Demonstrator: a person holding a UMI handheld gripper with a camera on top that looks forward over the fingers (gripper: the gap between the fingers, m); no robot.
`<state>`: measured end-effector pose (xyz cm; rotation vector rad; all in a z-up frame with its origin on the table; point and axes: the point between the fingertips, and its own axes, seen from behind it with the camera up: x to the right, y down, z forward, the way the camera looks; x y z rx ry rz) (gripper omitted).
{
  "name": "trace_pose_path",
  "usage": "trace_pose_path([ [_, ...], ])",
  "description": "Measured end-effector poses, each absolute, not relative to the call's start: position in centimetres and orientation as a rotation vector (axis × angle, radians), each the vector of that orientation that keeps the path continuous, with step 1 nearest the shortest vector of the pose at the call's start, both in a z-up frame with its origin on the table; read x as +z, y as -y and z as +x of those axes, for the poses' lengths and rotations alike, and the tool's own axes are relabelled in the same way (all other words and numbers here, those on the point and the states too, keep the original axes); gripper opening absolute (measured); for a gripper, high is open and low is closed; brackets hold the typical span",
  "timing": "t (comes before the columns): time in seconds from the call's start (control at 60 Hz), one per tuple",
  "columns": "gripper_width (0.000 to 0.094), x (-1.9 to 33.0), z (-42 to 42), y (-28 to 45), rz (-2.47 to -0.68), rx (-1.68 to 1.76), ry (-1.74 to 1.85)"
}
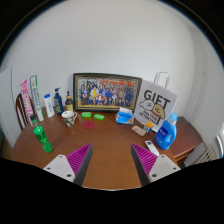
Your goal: Pour water
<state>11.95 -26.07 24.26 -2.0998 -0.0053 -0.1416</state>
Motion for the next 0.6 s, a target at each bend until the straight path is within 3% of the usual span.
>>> trace_pose_path([
  [0.233,0.0781,21.9,5.9,26.2,-2.121,-0.168,0.004],
  [0.6,0.0789,13.8,-15.6,25.0,-2.129,0.027,0.105],
])
